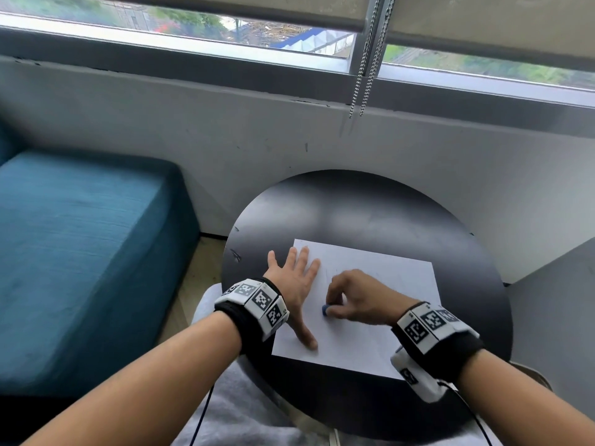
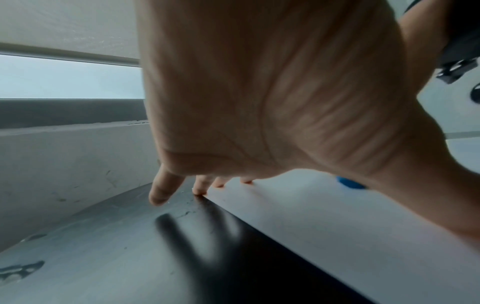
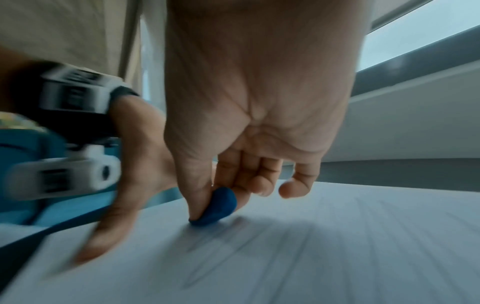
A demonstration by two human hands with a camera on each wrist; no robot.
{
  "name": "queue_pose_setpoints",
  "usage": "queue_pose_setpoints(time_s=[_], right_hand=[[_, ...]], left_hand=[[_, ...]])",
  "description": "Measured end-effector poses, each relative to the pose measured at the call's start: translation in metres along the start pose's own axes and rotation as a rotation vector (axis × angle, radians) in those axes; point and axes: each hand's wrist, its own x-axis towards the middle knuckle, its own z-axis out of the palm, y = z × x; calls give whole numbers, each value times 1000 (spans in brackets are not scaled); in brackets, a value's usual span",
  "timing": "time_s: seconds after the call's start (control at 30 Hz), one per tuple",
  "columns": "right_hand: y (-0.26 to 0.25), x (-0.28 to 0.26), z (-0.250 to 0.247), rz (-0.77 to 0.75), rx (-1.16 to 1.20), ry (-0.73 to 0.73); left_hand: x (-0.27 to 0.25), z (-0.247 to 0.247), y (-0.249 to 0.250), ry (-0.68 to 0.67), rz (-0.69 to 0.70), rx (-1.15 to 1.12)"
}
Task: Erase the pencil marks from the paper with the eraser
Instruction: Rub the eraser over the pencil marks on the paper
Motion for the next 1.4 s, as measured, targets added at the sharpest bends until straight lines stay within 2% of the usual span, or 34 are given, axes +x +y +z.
queue_pose_setpoints(time_s=[0.07,0.2,0.37,0.43,0.53,0.7,0.87,1.03,1.2,1.33,1.4], right_hand=[[2,0,1,1,2,28],[-9,-12,14,-61,-5,-121],[7,4,2,-6,29,43],[4,-1,7,-23,26,24],[-1,-4,8,-26,20,-85],[10,12,-6,23,-14,76],[-2,4,0,-26,-32,-108],[12,18,-7,24,2,91],[6,16,-6,1,4,-92],[19,30,-16,53,24,66],[18,27,-13,39,12,16]], left_hand=[[0,0,0,-1,-1,-9],[-1,0,0,-10,8,-24],[0,2,-1,7,10,-24],[0,2,-1,4,14,-21],[-1,1,-1,-1,11,-20],[-1,2,-1,11,11,-24],[-1,2,-1,-4,11,-36],[-1,3,-2,4,17,-35],[0,2,-2,-5,16,-39],[-1,3,-3,1,20,-41],[-1,3,-3,3,24,-44]])
